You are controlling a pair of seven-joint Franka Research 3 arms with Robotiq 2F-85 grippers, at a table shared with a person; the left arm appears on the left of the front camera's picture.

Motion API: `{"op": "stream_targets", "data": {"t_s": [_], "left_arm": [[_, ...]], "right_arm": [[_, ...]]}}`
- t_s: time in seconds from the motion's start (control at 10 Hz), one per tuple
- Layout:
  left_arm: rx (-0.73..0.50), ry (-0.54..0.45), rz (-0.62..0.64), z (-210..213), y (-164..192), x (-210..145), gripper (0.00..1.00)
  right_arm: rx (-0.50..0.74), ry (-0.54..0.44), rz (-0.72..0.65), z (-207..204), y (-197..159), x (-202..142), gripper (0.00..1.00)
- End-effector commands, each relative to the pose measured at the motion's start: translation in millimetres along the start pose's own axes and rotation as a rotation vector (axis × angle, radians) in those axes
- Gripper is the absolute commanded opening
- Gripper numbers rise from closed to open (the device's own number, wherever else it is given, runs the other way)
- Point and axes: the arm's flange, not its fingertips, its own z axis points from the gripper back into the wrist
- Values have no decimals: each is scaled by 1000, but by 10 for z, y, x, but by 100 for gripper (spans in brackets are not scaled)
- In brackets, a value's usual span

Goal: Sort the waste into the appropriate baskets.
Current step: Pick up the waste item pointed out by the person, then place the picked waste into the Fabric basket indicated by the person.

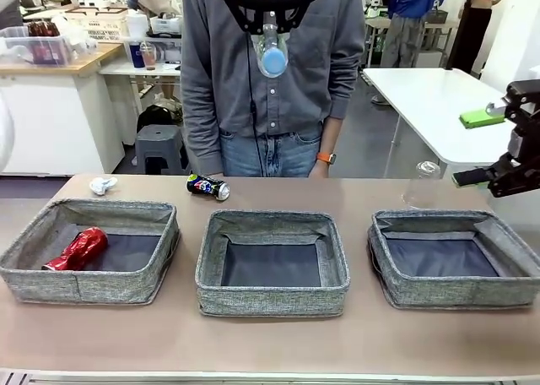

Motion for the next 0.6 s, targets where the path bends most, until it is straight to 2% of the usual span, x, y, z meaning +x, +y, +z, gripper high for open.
{"op": "stream_targets", "data": {"t_s": [0.0,0.5], "left_arm": [[10,-8,15,15,10,-40,21],[10,-8,15,15,10,-40,21]], "right_arm": [[27,-7,10,1,44,22,100],[27,-7,10,1,44,22,100]]}}
